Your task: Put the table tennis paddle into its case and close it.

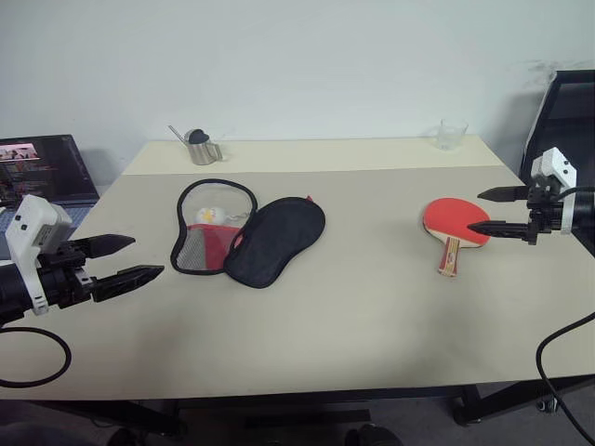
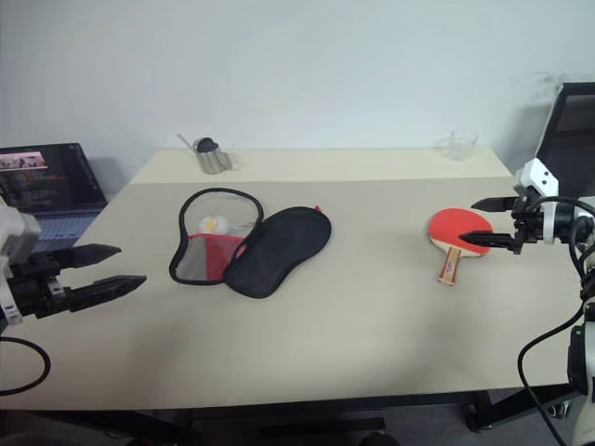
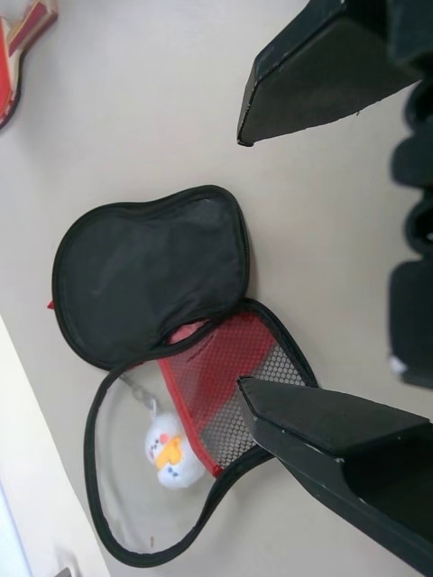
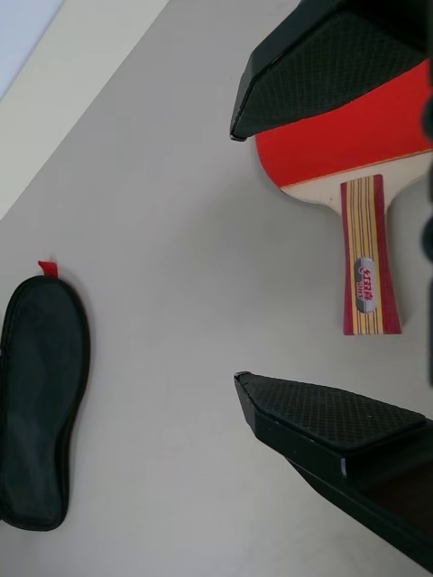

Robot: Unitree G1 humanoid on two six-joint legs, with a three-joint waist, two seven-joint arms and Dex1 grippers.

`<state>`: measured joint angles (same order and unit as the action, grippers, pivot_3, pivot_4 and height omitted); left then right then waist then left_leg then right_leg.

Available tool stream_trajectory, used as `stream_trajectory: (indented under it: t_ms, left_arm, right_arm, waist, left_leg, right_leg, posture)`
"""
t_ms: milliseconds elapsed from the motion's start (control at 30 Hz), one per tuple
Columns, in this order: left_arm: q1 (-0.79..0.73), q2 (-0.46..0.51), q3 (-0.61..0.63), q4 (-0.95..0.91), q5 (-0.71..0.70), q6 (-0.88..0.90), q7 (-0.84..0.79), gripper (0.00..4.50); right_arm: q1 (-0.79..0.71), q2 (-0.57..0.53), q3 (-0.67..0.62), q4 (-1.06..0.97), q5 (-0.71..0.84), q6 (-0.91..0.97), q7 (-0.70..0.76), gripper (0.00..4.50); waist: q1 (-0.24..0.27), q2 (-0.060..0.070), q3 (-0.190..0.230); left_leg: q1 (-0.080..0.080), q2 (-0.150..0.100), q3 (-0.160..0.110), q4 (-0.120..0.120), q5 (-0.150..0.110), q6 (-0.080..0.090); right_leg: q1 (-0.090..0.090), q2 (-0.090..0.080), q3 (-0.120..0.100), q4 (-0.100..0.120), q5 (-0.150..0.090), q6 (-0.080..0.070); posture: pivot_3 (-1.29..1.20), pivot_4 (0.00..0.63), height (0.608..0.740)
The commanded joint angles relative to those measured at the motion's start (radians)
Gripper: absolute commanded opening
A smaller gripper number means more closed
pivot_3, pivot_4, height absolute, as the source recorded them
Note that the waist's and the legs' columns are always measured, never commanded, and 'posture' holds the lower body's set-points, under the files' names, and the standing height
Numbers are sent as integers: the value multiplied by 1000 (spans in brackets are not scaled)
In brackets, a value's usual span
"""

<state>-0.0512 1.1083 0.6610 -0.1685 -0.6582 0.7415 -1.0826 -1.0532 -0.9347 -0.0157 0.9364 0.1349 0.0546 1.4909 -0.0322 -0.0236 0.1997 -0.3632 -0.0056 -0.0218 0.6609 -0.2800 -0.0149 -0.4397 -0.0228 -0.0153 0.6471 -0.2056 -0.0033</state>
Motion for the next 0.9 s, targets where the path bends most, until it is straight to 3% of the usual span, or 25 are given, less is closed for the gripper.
stream_trajectory:
  t_ms: [33, 233, 500, 733, 900]
  left_arm:
    - [-4, 26, 60, -23, -10, -1, -9, 4462]
    - [23, 25, 94, -72, -18, 27, 5, 4462]
    - [5, -11, 45, -76, -13, 13, 36, 4462]
    - [-56, -48, -104, -80, 11, 14, 109, 4462]
    - [-102, -126, -357, -157, 83, -12, 182, 4462]
  right_arm:
    - [-17, 6, -12, -29, 9, -20, 20, 4500]
    - [-49, 48, -23, -18, 20, -31, 13, 4500]
    - [-63, 65, -39, -45, 36, -27, 9, 4500]
    - [-29, 78, -49, -149, 81, 35, 20, 4500]
    - [60, 141, -25, -356, 145, 151, 20, 4500]
  waist:
    - [-1, 0, 0]
    - [-1, 0, 0]
    - [0, 0, 0]
    - [0, 0, 0]
    - [1, -1, -1]
  left_leg:
    - [0, 0, 0, 0, 0, 0]
    - [0, 0, 0, 0, 0, 0]
    - [0, 0, 0, 0, 0, 0]
    - [0, 0, 0, 1, 0, 0]
    - [0, 0, -1, 1, 0, 0]
  right_leg:
    - [0, 0, 0, 0, 0, 0]
    - [0, 0, 1, 0, 1, -1]
    - [0, 0, 1, 0, 3, -4]
    - [0, 0, 1, 0, 3, -4]
    - [1, 0, 2, 0, 4, -3]
  posture:
    - [0, 150, 740]
    - [0, 150, 740]
    - [0, 150, 740]
    - [0, 150, 740]
    - [0, 150, 740]
